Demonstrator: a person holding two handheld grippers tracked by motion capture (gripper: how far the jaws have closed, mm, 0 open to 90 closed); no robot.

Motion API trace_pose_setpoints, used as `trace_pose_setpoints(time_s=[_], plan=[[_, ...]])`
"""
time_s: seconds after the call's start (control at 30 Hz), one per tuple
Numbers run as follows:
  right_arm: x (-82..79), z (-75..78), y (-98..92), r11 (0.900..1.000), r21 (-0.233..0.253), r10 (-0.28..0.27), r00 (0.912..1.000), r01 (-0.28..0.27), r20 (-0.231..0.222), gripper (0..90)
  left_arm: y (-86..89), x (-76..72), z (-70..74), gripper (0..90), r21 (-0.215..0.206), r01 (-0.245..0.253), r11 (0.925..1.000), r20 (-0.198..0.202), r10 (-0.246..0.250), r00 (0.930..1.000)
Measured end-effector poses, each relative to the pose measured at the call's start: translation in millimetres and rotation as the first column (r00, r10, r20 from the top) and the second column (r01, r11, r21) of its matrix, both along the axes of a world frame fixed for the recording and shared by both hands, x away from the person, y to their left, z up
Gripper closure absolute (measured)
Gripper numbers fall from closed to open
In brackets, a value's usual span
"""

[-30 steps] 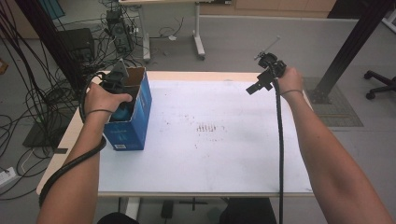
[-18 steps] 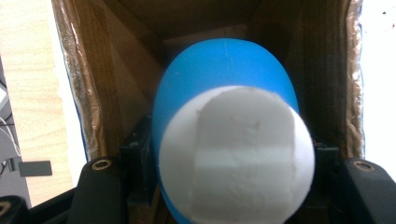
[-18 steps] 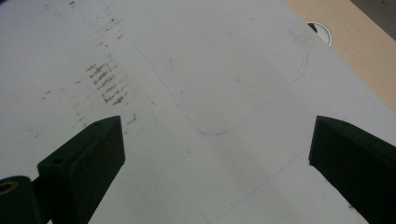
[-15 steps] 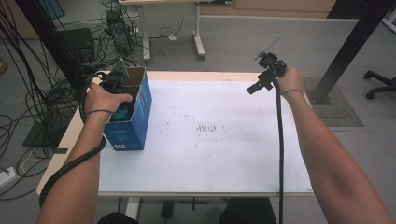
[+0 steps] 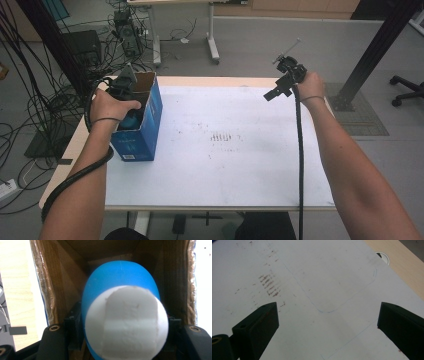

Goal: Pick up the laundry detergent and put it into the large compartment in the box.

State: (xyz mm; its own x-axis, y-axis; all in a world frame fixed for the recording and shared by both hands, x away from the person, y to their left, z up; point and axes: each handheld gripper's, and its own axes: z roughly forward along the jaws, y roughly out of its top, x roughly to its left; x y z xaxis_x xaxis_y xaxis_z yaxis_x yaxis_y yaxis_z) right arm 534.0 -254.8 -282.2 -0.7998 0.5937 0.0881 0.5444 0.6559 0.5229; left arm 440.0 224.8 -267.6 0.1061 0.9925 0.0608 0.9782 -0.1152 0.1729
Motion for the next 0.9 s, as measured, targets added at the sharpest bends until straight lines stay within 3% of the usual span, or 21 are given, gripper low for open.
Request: trace_pose_setpoints(time_s=[0.9], plan=[[0.1,0.5,-0.8,1.0,0.001,0.004,1.0,-0.004,0.006,3.4,-1.4,-0.2,-0.1,37.6,0.005,-0.001,1.0,-0.001,0.001,1.0]])
